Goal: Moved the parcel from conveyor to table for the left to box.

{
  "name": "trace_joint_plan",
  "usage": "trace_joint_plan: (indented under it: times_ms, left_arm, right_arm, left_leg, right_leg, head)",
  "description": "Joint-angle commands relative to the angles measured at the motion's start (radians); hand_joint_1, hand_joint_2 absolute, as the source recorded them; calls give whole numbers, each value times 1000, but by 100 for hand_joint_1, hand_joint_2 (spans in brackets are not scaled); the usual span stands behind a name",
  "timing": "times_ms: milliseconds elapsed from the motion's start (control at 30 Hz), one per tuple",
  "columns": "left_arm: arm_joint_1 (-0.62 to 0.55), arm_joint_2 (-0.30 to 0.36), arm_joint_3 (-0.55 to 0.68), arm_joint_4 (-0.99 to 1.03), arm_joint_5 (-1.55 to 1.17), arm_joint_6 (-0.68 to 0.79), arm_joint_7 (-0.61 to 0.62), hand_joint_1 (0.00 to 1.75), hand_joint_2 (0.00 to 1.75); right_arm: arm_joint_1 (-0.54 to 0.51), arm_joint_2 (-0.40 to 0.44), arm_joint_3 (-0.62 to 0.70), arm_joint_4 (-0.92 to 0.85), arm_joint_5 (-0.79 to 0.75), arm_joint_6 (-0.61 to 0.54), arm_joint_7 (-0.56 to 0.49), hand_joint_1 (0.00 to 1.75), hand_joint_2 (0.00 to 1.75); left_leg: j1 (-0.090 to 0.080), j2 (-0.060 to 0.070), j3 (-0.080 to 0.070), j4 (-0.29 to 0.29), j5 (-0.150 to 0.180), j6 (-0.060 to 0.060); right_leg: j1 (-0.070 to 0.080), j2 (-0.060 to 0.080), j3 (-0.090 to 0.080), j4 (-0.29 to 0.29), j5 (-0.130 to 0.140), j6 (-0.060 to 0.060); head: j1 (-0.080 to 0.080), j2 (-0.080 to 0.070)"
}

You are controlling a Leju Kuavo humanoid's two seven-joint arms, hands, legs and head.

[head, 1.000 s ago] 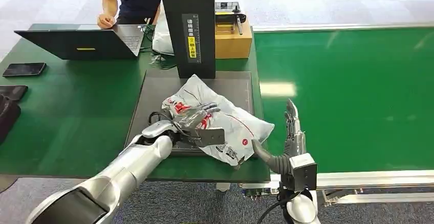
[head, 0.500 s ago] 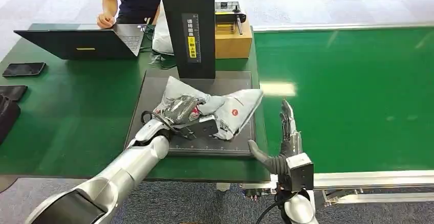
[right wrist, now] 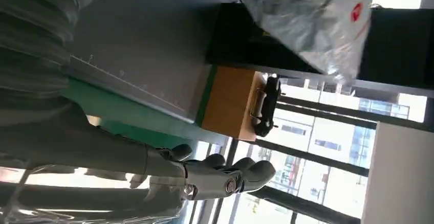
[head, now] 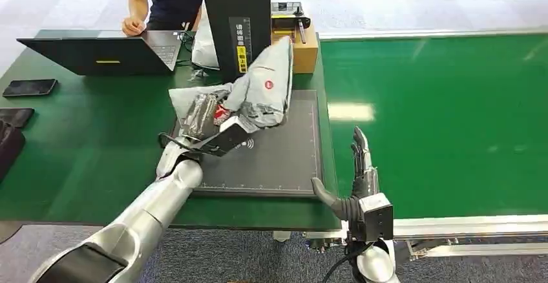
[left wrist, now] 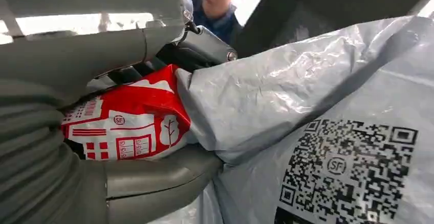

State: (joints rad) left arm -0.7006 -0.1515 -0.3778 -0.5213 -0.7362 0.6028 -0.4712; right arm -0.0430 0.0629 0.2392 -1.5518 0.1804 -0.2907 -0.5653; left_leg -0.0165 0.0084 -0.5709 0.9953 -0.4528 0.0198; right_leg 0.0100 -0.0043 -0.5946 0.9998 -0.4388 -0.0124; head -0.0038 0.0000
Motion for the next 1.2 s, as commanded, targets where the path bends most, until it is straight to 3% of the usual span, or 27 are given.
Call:
trace_joint_plan:
  times_ms: [33,333,567,600,667,700,833,867,967,1100,1200]
  left_arm:
    - [67,77,182,-273,96,33,-46,175,175]
    - [103,138,358,-298,295,46,-155,175,175]
    - [84,169,594,-186,311,95,-188,175,175]
    - [83,148,729,-208,188,95,-193,175,175]
    - [76,138,795,-204,138,95,-198,175,175]
    - [69,105,964,-242,-20,95,-191,175,175]
    - [69,105,964,-242,-20,95,-191,175,175]
    - [47,78,1089,-238,-109,95,-207,175,175]
    - [22,76,1269,-243,-285,95,-200,175,175]
    - [4,62,1423,-308,-468,95,-196,175,175]
    - [-9,62,1431,-323,-596,95,-123,175,175]
  right_arm:
    - [8,-29,18,17,-3,-20,1,0,175]
    - [14,-32,-3,26,-9,-32,-19,0,175]
    - [3,-22,-5,30,-17,-26,-31,0,175]
    - [0,-20,-5,31,-17,-27,-31,0,175]
    - [-5,-17,-5,32,-17,-28,-31,0,175]
    - [-7,-12,-5,35,-14,-28,-27,0,175]
    - [-7,-12,-5,35,-14,-28,-27,0,175]
    - [-3,-8,-6,31,-10,-28,-24,0,175]
    - [-2,1,-11,27,-4,-25,-21,0,175]
    - [1,12,-18,6,-6,-26,-26,0,175]
    - [4,16,-20,-17,-4,-28,-18,0,175]
  left_leg:
    - [1,2,3,-1,-1,-3]
    - [1,3,3,-2,-1,-3]
    - [1,4,2,-1,-1,-2]
    - [1,4,4,-2,-1,-3]
    - [1,2,1,-1,0,-2]
    - [2,4,3,-1,-1,-3]
    - [1,2,1,-1,0,-2]
    - [2,1,3,-1,0,-3]
    - [2,0,2,-1,0,-3]
    - [1,4,1,0,-1,-2]
    - [2,2,1,0,0,-3]
  right_leg:
    - [0,3,2,-1,0,2]
    - [1,4,2,-2,1,1]
    - [1,4,1,-1,0,1]
    - [1,5,3,-1,0,1]
    - [1,3,1,-1,0,1]
    - [1,5,2,-1,0,1]
    - [1,2,1,-1,0,1]
    - [1,3,2,-1,0,2]
    - [1,1,1,-1,-1,2]
    - [1,5,0,0,0,1]
    - [1,4,0,0,0,1]
  head:
    - [0,0]
    - [0,0]
    - [0,0]
    - [0,0]
    - [0,0]
    - [0,0]
    - [0,0]
    - [0,0]
    - [0,0]
    - [0,0]
    - [0,0]
